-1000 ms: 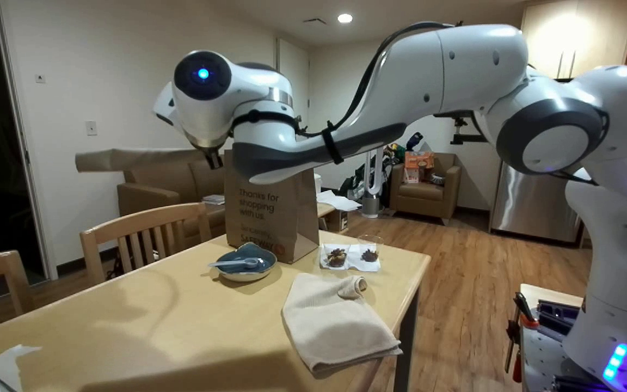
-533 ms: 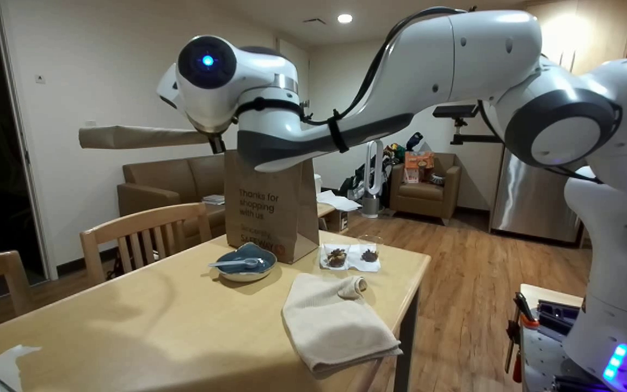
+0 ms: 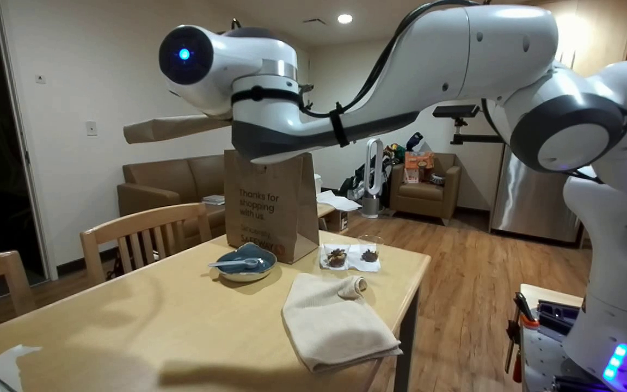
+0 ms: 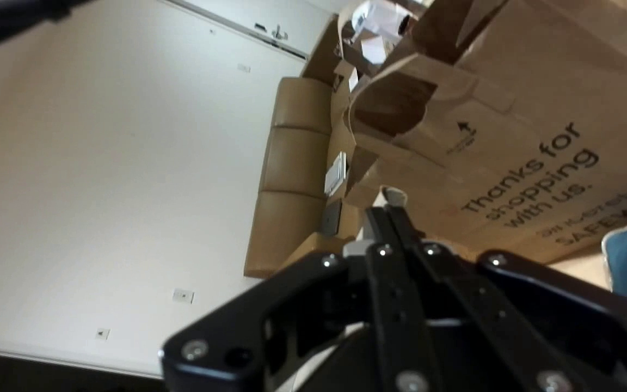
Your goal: Place the paper towel core and place it in the paper bag
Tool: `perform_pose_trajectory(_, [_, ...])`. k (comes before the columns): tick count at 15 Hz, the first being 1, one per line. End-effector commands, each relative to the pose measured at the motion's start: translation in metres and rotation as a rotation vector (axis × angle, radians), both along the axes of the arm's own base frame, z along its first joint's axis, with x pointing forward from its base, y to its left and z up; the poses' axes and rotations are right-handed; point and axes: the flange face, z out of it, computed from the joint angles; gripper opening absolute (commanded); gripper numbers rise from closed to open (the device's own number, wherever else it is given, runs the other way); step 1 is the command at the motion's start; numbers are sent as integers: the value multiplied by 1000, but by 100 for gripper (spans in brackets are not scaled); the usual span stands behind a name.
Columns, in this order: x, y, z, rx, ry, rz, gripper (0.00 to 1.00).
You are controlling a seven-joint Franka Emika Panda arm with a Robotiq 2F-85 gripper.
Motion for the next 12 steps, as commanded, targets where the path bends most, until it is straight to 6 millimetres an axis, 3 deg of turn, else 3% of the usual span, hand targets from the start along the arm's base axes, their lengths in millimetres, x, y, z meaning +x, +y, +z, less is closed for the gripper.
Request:
perform_pose_trajectory(1, [-14, 5, 27, -161, 36, -91, 1])
perform_pose_trajectory(4, [-19, 11, 50, -270, -14, -90, 1])
perform_pose_trajectory(5, [-19, 5, 40, -192, 8, -93, 2])
perform_pose_trajectory(9, [-20, 8, 46, -227, -12, -91, 1])
perform_pose_trajectory(12, [-30, -5, 49, -284, -27, -257, 1])
